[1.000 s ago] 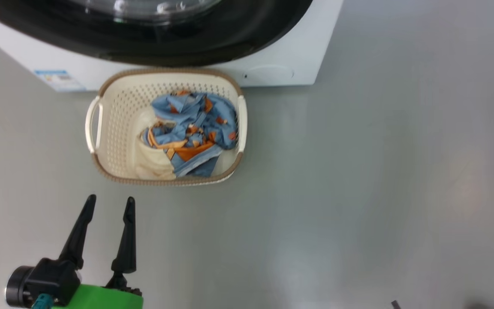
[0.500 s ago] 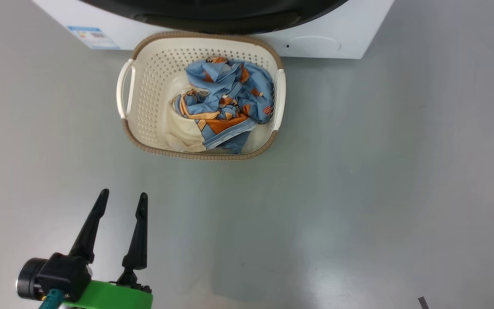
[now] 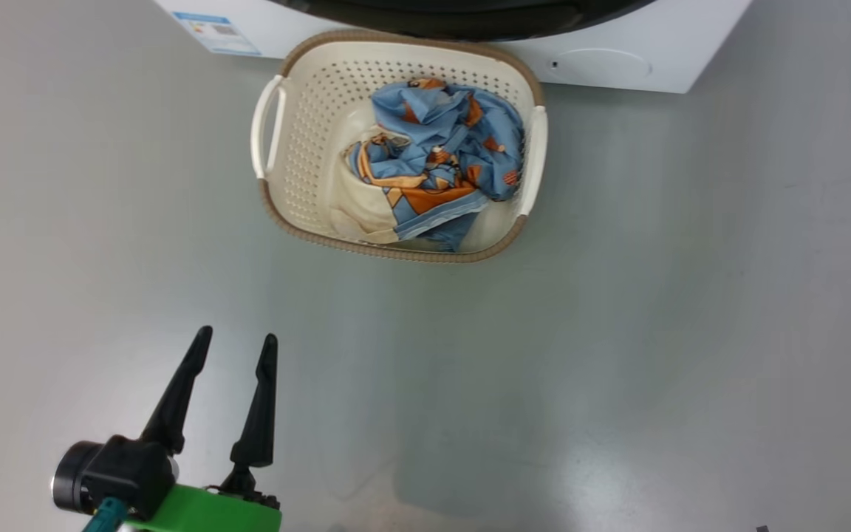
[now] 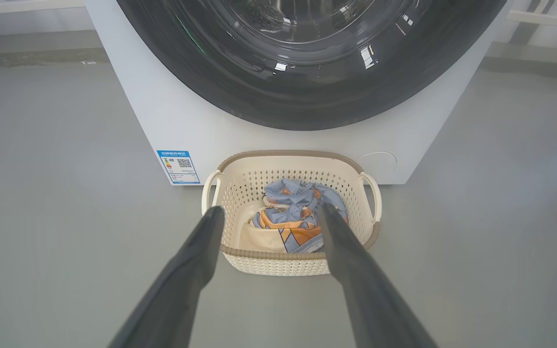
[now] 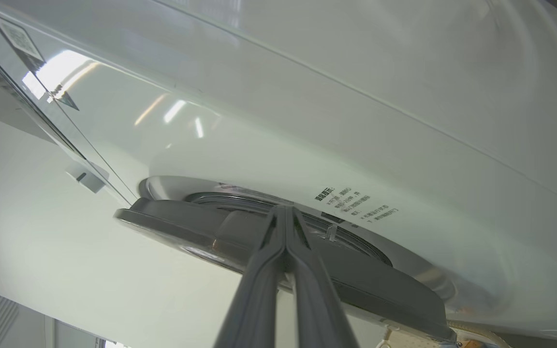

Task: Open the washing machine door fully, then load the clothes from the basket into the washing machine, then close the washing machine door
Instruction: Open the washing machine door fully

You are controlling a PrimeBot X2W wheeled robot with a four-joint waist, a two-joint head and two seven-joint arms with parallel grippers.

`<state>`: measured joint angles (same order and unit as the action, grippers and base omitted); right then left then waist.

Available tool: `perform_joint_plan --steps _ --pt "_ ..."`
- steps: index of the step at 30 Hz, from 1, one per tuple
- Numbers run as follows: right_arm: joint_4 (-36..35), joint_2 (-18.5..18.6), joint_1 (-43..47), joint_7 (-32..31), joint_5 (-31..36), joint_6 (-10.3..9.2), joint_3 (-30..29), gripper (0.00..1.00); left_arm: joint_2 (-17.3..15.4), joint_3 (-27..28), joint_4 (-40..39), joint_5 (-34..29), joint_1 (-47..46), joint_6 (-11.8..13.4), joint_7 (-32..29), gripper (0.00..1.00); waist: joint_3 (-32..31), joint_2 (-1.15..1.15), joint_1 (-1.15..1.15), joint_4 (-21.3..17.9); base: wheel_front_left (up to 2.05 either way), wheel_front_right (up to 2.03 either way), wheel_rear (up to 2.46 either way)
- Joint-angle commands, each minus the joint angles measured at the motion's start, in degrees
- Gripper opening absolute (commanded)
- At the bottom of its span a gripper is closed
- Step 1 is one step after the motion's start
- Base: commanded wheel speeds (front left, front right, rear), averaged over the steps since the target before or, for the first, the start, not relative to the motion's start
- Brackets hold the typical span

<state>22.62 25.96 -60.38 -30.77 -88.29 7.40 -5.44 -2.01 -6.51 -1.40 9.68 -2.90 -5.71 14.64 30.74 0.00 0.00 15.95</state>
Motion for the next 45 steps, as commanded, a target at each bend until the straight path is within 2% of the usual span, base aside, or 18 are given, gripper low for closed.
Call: perform_joint_plan --steps 1,21,45 --pt "-1.3 0.6 -0.9 -0.5 0.7 0.09 0.8 0.0 -0.9 1.7 -1.6 0.8 0.4 0.5 0.4 1.0 0.3 0.0 0.0 0.8 0.0 0.0 0.0" --pt "-0.2 2.4 -8.1 -2.5 2.0 0.09 6.5 0.0 -0.9 -1.9 -3.6 4.2 0.6 3.1 0.4 1.0 4.8 0.0 0.0 5.3 0.0 0.0 0.0" --pt "-0.3 3.0 -10.6 -3.8 1.8 0.09 11.9 0.0 -0.9 -3.8 -3.2 5.9 1.1 4.4 0.4 1.0 5.0 0.0 0.0 7.7 0.0 0.0 0.0"
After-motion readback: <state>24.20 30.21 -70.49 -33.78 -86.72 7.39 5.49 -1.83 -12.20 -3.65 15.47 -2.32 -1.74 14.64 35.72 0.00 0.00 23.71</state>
